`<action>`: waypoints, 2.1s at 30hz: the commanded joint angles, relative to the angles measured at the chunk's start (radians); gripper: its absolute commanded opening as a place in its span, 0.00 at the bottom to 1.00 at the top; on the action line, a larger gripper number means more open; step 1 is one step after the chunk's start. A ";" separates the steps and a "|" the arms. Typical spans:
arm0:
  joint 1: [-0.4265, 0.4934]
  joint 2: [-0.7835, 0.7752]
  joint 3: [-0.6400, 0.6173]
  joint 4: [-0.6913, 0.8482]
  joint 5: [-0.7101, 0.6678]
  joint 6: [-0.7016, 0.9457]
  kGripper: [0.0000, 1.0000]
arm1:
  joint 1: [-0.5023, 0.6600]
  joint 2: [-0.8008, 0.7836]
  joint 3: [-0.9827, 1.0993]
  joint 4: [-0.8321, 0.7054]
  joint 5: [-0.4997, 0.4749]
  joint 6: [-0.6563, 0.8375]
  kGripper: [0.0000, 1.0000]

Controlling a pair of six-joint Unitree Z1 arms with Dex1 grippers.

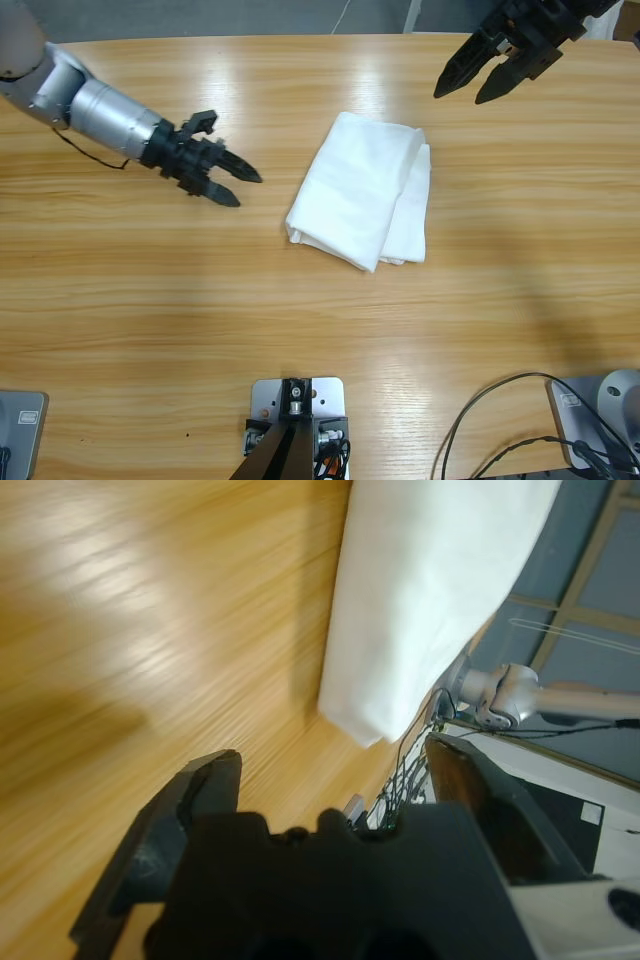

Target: Fold clothes

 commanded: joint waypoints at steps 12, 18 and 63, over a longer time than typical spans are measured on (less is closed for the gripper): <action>-0.153 0.131 -0.125 0.001 0.023 -0.323 0.86 | 0.014 -0.108 -0.002 0.109 0.003 -0.021 0.98; -0.175 0.137 -0.214 0.121 0.143 -0.276 0.87 | 0.014 -0.148 0.002 0.118 0.045 -0.025 0.98; -0.324 0.419 -0.977 0.753 0.450 -0.215 0.95 | 0.005 -0.281 0.223 0.066 0.100 -0.094 1.00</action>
